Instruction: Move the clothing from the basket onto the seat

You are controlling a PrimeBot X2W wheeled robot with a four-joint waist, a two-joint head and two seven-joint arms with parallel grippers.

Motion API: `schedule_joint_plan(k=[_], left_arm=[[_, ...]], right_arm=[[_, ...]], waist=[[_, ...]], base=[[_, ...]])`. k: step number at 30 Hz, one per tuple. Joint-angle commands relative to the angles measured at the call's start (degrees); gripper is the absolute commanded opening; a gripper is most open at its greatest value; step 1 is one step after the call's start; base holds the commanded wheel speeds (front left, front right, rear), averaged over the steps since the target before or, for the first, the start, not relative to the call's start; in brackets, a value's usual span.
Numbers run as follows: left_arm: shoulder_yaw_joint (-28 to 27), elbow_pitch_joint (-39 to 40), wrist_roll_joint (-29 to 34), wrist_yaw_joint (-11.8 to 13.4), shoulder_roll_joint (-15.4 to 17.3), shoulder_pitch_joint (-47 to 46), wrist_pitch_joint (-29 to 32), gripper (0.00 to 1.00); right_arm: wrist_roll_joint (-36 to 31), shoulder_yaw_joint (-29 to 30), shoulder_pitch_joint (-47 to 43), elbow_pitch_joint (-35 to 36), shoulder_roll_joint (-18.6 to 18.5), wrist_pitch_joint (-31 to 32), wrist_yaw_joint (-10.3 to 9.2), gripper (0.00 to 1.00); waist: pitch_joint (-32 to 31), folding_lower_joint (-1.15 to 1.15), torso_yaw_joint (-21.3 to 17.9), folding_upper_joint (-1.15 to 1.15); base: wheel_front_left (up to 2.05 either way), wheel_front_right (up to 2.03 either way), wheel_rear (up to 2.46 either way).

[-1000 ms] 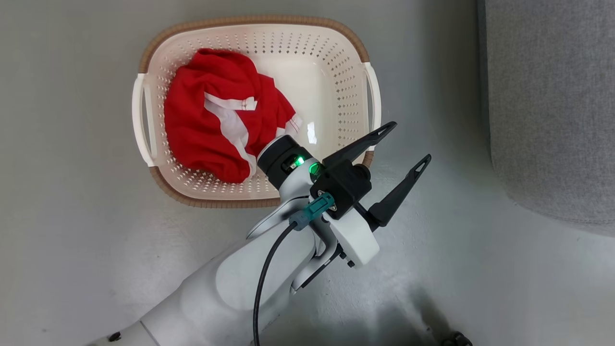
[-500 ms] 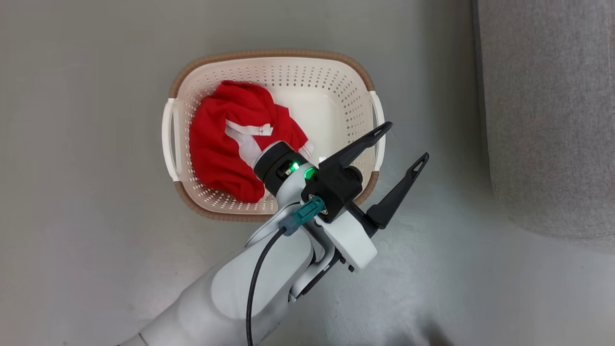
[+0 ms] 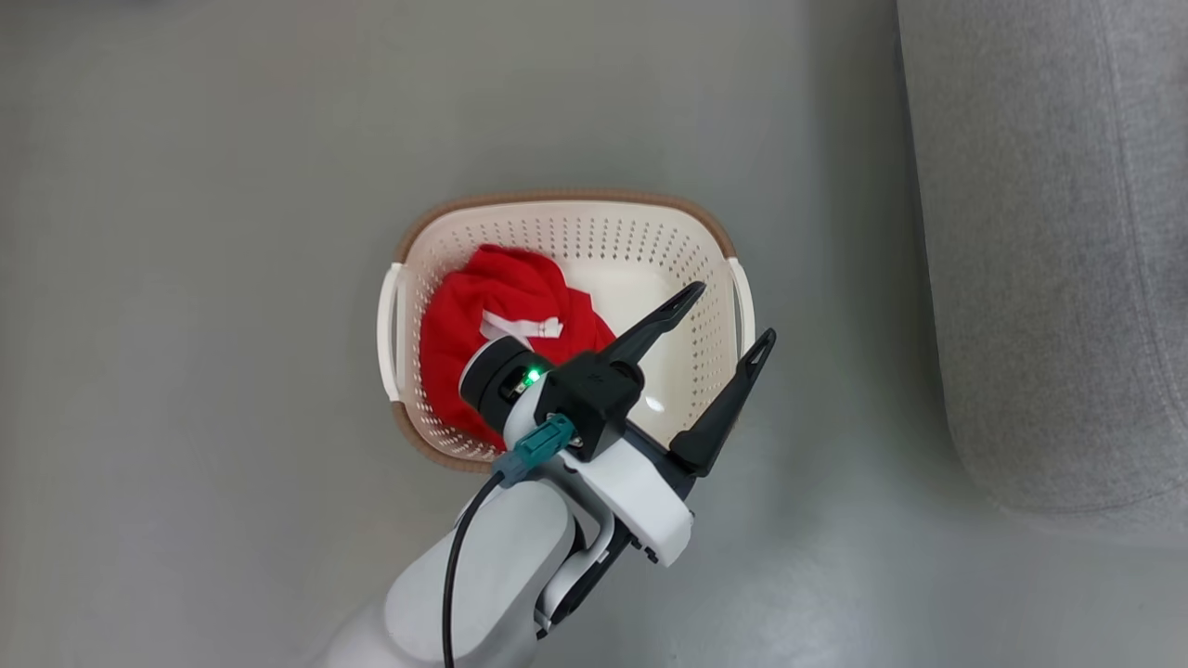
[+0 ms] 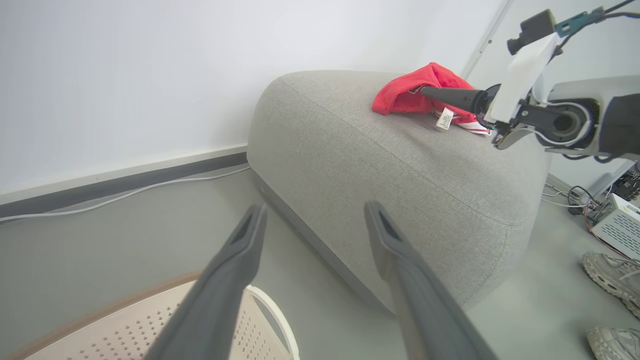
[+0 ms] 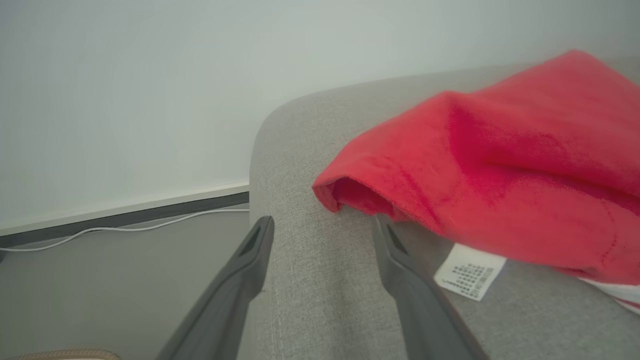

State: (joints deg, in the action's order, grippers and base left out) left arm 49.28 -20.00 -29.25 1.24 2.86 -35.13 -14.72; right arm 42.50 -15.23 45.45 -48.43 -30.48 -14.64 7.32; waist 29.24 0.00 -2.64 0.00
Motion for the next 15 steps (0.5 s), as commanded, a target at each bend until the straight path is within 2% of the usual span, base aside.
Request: schedule_joint_plan(k=[1,9,15], left_arm=[[-2.03,1.04,0.43,-0.45,0.01,1.13,-0.28,1.0],[-6.52,0.16,1.62,-0.1,0.01,4.43,-0.28,1.0],[-12.28,-0.51,3.54,0.78,0.01,7.62,-0.28,1.0]], right_arm=[[-0.37,-1.21,-2.66,1.85,-1.07,-0.35,0.17,1.0],[-1.96,-3.31,-5.19,5.97,1.92,-0.35,0.17,1.0],[-3.46,-3.96,-7.24,9.03,4.22,-0.35,0.17,1.0]], waist=[[-1.97,0.0,0.84,0.0],[-6.56,0.0,2.31,0.0],[-10.88,0.0,4.21,0.0]], base=[[0.0,0.0,0.0],[0.0,0.0,0.0],[0.0,0.0,0.0]])
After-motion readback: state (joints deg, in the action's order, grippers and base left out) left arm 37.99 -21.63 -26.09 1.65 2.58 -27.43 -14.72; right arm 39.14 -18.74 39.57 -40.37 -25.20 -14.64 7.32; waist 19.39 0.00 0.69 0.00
